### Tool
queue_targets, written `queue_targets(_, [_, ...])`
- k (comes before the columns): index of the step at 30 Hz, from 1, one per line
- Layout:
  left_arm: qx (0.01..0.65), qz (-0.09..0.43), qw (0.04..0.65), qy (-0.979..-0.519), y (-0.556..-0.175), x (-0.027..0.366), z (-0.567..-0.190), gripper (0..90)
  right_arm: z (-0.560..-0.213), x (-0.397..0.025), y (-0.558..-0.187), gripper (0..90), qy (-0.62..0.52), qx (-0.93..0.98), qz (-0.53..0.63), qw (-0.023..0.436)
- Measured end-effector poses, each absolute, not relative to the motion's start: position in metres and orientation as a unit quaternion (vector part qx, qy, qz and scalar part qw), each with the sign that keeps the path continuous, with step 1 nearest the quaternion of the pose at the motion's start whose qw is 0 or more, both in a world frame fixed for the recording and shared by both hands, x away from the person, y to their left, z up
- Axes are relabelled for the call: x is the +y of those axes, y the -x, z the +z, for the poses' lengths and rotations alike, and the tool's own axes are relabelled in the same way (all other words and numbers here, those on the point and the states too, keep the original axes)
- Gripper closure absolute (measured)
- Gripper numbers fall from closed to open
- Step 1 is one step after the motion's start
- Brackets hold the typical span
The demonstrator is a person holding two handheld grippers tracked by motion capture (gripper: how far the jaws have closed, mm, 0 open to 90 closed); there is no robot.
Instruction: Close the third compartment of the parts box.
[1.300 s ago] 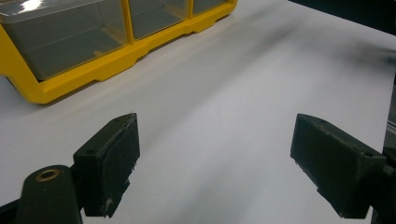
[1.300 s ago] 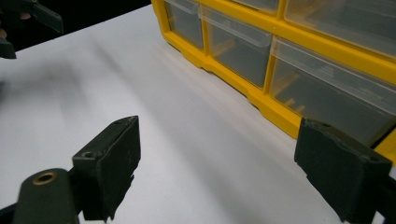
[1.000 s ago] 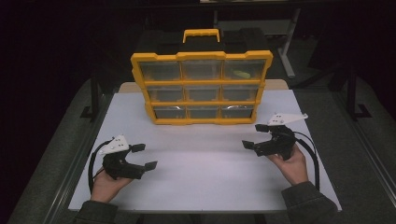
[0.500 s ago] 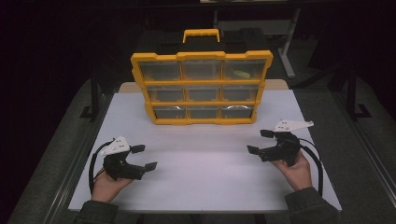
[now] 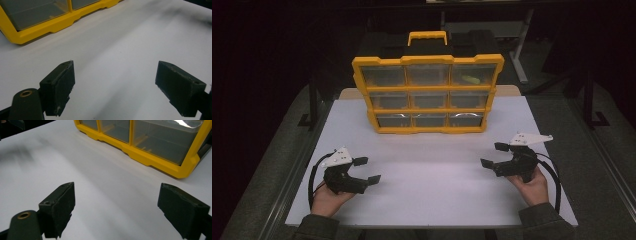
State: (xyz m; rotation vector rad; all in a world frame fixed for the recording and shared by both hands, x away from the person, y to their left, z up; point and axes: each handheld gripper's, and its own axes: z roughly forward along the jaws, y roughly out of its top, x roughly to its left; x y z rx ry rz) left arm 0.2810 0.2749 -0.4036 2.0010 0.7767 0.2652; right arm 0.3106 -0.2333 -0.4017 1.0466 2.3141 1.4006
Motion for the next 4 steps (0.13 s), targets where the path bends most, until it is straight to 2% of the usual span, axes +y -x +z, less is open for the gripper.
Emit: queue_targets(4, [0.316,0.110,0.465,-0.819,-0.2816,0.2748,-0.4045,15.7,-0.4022,-0.2332,-0.3114,13.5,-0.359,0.792,0.480,0.117])
